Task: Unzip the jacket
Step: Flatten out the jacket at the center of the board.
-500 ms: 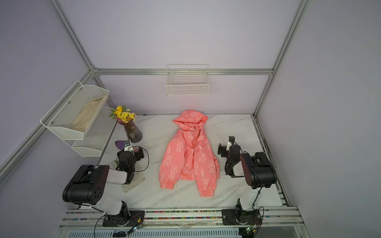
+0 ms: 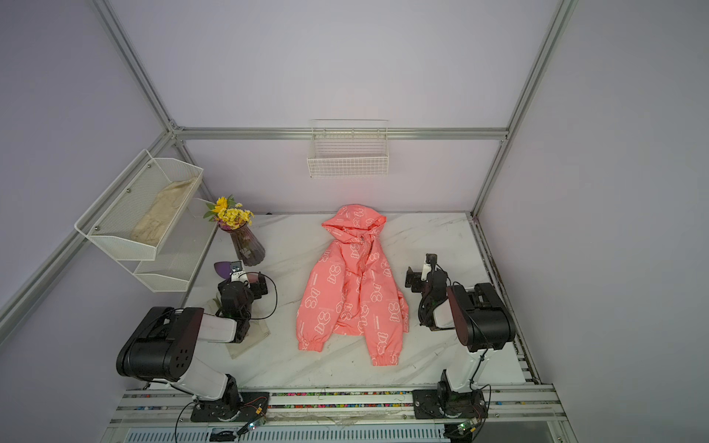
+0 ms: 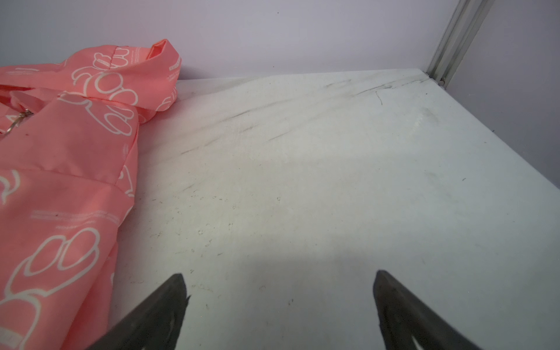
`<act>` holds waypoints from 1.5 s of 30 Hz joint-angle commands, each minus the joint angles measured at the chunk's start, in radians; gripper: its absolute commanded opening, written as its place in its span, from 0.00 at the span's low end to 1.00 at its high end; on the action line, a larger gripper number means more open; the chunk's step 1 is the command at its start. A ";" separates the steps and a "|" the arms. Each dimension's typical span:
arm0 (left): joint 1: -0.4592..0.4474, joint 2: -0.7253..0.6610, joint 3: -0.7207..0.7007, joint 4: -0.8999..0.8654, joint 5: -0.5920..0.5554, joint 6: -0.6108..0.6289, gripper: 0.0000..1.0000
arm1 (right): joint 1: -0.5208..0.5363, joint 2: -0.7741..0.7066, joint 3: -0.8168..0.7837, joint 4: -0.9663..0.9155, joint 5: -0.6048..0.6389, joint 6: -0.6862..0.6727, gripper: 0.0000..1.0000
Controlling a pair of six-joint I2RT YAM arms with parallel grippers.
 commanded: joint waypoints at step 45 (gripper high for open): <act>-0.413 0.244 1.066 -1.564 0.543 -0.204 1.00 | 0.152 0.152 0.751 -1.191 -0.598 0.290 0.84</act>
